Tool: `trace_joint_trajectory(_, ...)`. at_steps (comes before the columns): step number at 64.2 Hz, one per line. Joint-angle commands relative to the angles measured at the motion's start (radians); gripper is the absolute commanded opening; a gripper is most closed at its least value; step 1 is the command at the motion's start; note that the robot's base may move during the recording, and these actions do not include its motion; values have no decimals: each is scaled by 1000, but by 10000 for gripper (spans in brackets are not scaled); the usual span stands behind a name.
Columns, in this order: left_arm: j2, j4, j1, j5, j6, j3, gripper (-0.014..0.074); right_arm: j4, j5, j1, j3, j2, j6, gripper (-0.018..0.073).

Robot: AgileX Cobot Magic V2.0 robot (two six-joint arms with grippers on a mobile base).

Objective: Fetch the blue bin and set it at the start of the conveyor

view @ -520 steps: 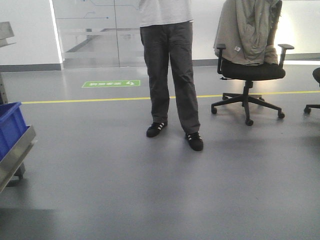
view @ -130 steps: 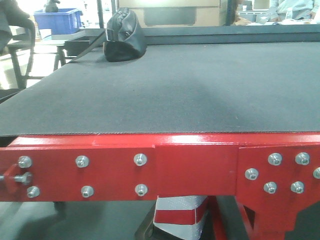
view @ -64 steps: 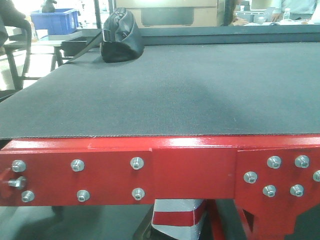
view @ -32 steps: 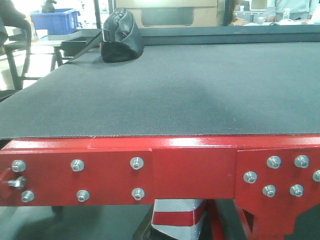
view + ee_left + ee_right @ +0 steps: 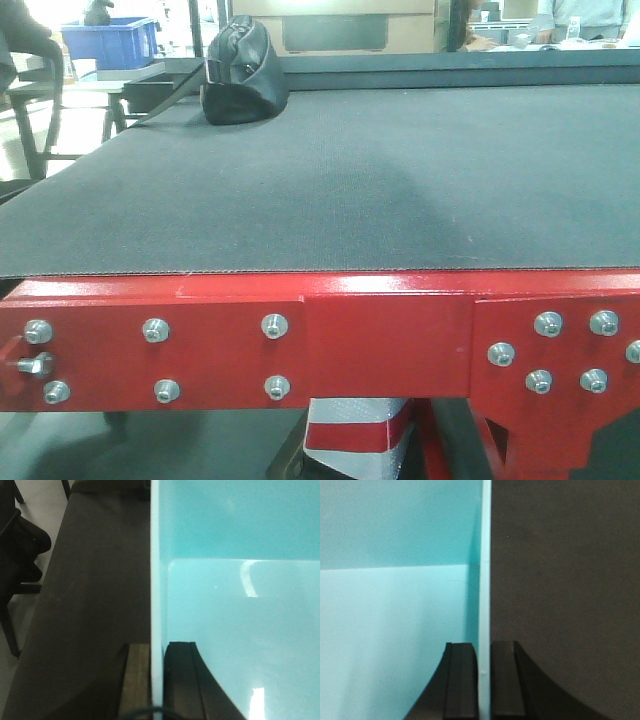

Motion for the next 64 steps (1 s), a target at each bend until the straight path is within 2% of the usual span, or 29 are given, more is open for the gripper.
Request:
trace_joint_trajectory(1, 20, -14, 1, -5, 0, 13, -111, -11, -94, 3, 37, -5, 20, -160)
trace_joint_trajectory(9, 41, -33, 1, -49, -5, 40, -111, 8, -180, -13, 153, -5, 20, -162)
trace_joint_trajectory(16, 47, -33, 1, -132, -17, 98, -111, 92, -297, -62, 249, -5, 20, -162)
trace_joint_trajectory(24, 47, -31, 6, -235, -69, 212, -111, 126, -413, -112, 333, 2, 20, -162)
trace_joint_trajectory(39, 81, -33, 57, -457, -91, 392, -111, 114, -520, -126, 386, 100, 20, -162)
trace_joint_trajectory(49, 132, -31, 82, -519, -91, 416, -111, 114, -551, -126, 386, 166, 20, -162)
trace_joint_trajectory(64, 204, 7, 82, -591, -91, 417, -111, 114, -561, -126, 386, 247, 20, -162)
